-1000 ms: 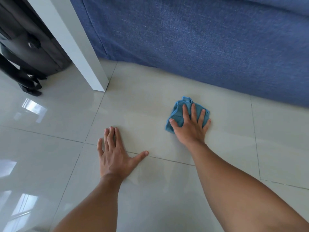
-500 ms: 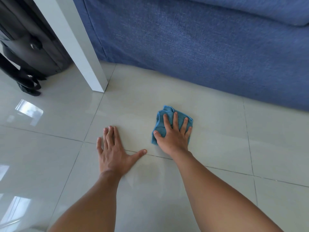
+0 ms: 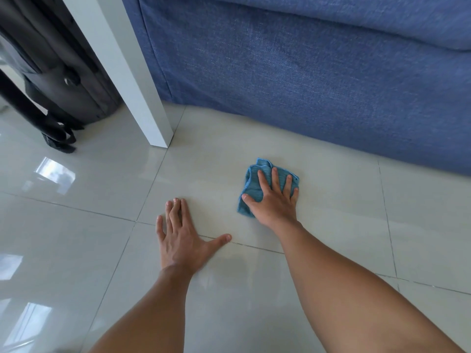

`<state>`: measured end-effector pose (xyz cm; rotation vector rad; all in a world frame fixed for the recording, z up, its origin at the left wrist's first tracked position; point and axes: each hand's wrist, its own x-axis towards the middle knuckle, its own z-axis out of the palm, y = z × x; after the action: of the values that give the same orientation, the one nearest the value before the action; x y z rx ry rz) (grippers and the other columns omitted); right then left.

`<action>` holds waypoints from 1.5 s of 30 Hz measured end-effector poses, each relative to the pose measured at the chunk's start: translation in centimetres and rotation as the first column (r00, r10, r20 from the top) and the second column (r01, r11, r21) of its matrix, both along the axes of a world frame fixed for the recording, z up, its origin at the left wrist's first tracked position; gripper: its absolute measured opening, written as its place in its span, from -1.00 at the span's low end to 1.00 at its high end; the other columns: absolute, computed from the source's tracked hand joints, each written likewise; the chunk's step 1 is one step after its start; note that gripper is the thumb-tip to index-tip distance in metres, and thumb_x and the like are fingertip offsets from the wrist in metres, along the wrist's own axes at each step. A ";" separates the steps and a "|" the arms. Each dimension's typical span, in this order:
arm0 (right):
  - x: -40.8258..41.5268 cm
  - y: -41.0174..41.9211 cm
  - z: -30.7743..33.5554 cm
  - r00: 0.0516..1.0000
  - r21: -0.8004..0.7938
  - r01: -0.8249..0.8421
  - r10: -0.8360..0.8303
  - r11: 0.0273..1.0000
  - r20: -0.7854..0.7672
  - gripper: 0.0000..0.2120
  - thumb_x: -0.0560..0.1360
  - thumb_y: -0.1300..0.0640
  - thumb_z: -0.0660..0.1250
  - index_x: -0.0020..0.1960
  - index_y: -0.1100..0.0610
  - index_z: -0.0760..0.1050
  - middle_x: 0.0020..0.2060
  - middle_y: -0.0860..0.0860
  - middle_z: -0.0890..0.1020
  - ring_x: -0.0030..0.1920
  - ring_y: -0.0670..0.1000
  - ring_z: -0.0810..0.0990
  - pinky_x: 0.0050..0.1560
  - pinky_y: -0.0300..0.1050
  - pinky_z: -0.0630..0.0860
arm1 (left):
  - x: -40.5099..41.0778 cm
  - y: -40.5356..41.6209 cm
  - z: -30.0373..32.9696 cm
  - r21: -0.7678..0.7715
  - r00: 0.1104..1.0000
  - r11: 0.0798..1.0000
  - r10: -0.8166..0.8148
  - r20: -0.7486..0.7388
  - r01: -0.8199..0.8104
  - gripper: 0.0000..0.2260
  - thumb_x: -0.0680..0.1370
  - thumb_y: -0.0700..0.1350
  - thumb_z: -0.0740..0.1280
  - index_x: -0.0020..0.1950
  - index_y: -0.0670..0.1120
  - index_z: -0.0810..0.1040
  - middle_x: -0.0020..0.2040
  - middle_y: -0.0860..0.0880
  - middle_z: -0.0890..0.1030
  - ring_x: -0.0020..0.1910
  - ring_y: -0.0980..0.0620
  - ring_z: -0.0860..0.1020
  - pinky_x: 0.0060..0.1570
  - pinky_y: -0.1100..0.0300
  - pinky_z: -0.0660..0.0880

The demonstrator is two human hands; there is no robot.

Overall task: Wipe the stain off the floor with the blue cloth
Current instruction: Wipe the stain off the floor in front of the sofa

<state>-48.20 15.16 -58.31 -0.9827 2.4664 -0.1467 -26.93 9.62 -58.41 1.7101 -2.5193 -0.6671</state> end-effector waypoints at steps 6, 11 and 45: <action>-1.9 2.6 -0.3 0.998 0.011 0.058 -0.058 0.998 -0.023 -0.21 0.53 -0.44 0.00 0.62 -0.21 -0.22 0.61 -0.12 -0.31 0.58 0.12 -0.40 0.55 0.19 -0.36 | -0.1 -0.1 0.1 0.023 1.000 1.000 0.019 -0.019 -0.018 0.28 0.18 0.64 0.21 0.62 -0.10 -0.18 0.64 -0.04 -0.09 0.60 0.04 -0.28 0.56 -0.03 -0.27; -3.2 5.9 -0.4 0.977 0.041 0.208 -0.206 0.977 -0.051 -0.21 0.54 -0.44 -0.03 0.62 -0.18 -0.26 0.61 -0.10 -0.31 0.58 0.12 -0.40 0.55 0.18 -0.37 | -0.1 -0.3 0.1 0.045 0.999 0.999 0.032 -0.042 -0.031 0.30 0.15 0.62 0.28 0.62 -0.09 -0.17 0.64 -0.04 -0.08 0.60 0.04 -0.27 0.56 -0.02 -0.28; -1.7 -5.9 -1.3 0.978 -0.057 -0.169 0.160 0.984 -0.132 -0.21 0.50 -0.48 0.02 0.63 -0.22 -0.08 0.64 -0.14 -0.16 0.61 0.14 -0.27 0.56 0.22 -0.28 | -0.6 0.2 -0.7 -0.053 0.998 0.999 -0.008 0.057 0.011 0.22 0.28 0.66 0.04 0.62 -0.15 -0.20 0.64 -0.06 -0.20 0.59 0.01 -0.33 0.57 -0.09 -0.23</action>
<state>-49.95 9.21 -59.59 -1.2565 2.4935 -0.1177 -27.54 9.81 -59.07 1.7250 -2.5591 -0.5547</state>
